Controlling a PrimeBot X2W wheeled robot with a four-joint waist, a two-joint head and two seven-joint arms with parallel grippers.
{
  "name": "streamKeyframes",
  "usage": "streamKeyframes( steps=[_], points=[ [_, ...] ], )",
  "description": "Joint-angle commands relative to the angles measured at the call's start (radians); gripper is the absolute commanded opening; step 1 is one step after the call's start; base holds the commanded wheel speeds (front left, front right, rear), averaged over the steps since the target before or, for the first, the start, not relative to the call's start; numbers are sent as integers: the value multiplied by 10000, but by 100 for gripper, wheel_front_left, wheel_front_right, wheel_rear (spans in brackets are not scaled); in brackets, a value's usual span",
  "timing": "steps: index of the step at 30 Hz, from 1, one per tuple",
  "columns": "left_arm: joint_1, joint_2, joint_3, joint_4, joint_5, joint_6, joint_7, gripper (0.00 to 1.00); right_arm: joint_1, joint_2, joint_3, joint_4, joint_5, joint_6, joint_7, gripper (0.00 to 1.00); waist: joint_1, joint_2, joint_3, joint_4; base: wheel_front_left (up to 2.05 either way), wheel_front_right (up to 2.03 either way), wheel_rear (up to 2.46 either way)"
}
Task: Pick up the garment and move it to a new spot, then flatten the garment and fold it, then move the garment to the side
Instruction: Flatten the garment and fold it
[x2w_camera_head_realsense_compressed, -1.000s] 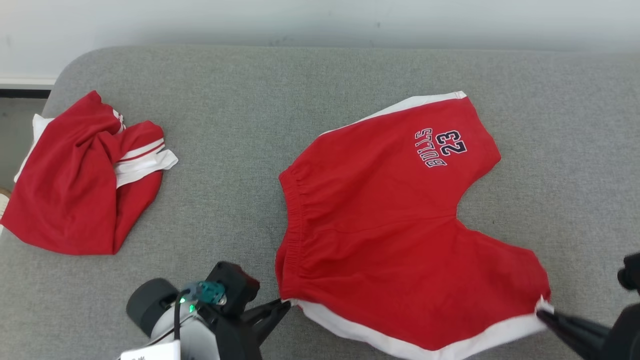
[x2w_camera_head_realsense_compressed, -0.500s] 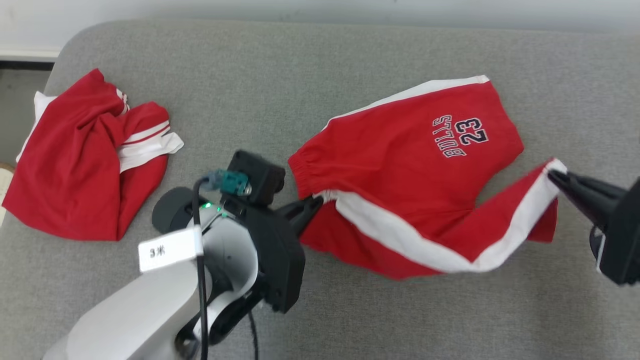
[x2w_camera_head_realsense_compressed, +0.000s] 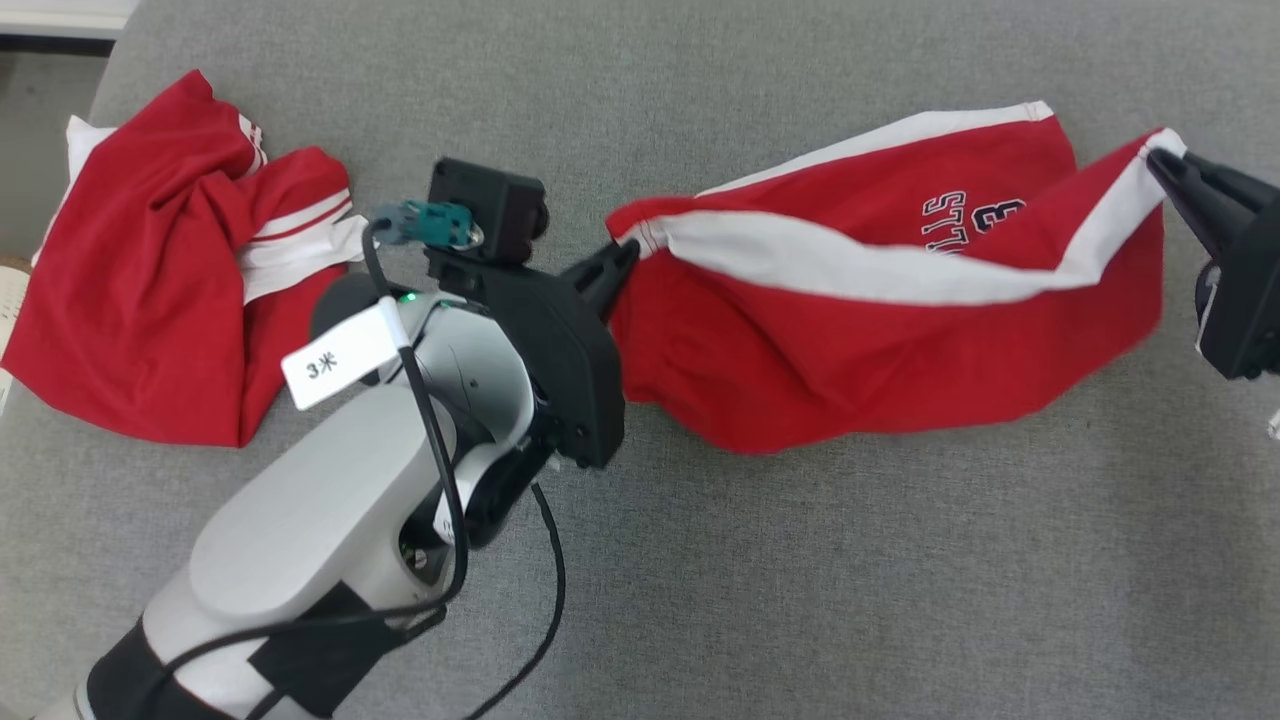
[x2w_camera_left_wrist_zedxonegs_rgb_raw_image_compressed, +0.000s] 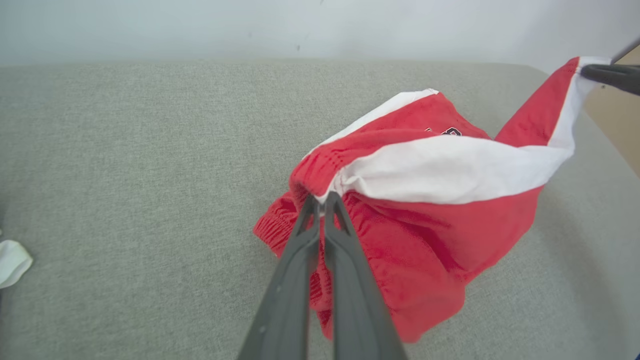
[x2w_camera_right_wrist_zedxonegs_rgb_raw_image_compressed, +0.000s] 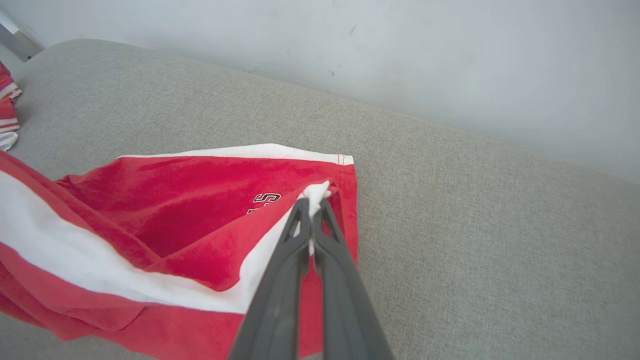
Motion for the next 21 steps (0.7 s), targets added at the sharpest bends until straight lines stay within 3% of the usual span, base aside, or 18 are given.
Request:
streamKeyframes(
  steps=[1, 15, 19, 21],
  points=[
    [-203, -48, 118, 260, -5, -9, -167, 0, -279, -126, 144, 285, -130, 32, -281, 0, -2, -1, 176, 38, 0, 0, 0],
    [-855, -645, 486, 2114, 212, 335, -982, 0, -2066, -13, 841, 2736, -987, 32, -2271, 0, -2, -1, 815, 223, 0, 0, 0],
    [-967, -803, 391, 2498, 170, 160, -1024, 0, -2360, 149, 945, 3319, -1225, 32, -2579, 0, -2, -1, 887, 269, 0, 0, 0],
    [-1043, -894, 367, 2629, 192, 83, -1138, 54, -2509, 197, 972, 3533, -1360, 32, -2824, 0, -2, -1, 915, 304, 0, 0, 0]
  ],
)
